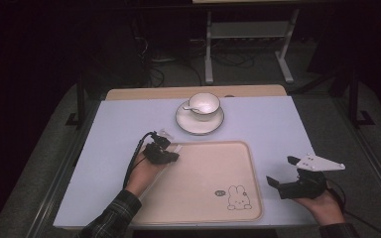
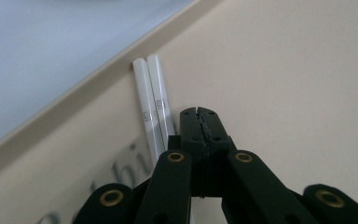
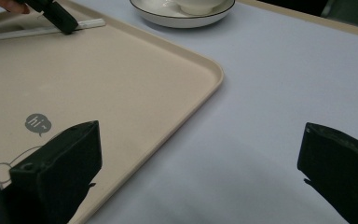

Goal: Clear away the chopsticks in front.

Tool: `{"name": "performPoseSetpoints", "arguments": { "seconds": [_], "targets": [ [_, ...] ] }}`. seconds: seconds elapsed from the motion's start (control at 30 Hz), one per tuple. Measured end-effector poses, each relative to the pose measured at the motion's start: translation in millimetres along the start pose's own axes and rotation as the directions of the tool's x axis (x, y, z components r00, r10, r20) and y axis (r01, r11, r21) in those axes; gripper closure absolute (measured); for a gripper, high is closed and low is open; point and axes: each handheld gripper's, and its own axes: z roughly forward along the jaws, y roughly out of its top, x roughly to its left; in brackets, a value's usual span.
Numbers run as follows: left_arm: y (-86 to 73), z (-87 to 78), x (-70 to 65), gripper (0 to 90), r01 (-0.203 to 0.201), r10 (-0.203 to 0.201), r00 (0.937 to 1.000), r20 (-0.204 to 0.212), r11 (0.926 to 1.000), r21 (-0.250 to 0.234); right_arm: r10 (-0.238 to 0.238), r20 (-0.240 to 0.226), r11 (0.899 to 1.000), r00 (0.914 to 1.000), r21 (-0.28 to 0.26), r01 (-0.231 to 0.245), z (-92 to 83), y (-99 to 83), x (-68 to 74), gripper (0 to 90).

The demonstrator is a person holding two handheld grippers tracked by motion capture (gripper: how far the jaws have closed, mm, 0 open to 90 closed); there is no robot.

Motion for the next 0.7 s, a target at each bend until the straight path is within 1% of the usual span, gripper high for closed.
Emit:
{"name": "performPoseSetpoints", "arguments": {
  "seconds": [0.07,0.17,0.23,0.43,0.53,0.6,0.7],
  "targets": [
    [-5.4,-5.4,3.6,89.4,0.009,-0.009,0.9999,-0.007,0.9999,0.006,0.000,0.000,1.000,1.0000,0.001,0.000,0.1,0.1,0.0,0.0],
    [-14.4,-12.6,7.4,89.3,0.028,-0.028,0.9996,-0.003,0.9996,0.004,-0.002,0.000,1.000,1.0000,0.002,0.002,0.5,0.2,0.4,0.0],
    [-19.8,-17.4,8.8,89.3,0.030,-0.029,0.9995,-0.006,0.9995,0.009,-0.003,0.000,1.000,1.0000,0.002,0.003,0.6,0.3,0.5,0.0],
    [-36.2,-30.4,10.3,89.2,0.053,-0.053,0.9986,-0.003,0.9985,0.014,0.002,0.001,1.000,1.0000,0.005,-0.002,1.0,0.0,0.2,0.0],
    [-43.6,-36.7,10.8,89.1,0.057,-0.057,0.9983,-0.009,0.9982,0.019,0.003,-0.001,1.000,1.0000,0.001,-0.003,0.8,-0.7,-1.2,0.0],
    [-48.3,-40.9,11.6,89.1,0.063,-0.062,0.9979,-0.020,0.9978,0.022,0.003,-0.001,1.000,1.0000,-0.001,-0.003,0.5,-1.2,-2.0,0.0],
    [-55.6,-46.7,12.8,88.8,0.080,-0.080,0.9965,-0.026,0.9966,0.019,0.002,-0.003,1.000,1.0000,-0.002,-0.002,0.3,-1.4,-2.3,0.0]
  ]
}}
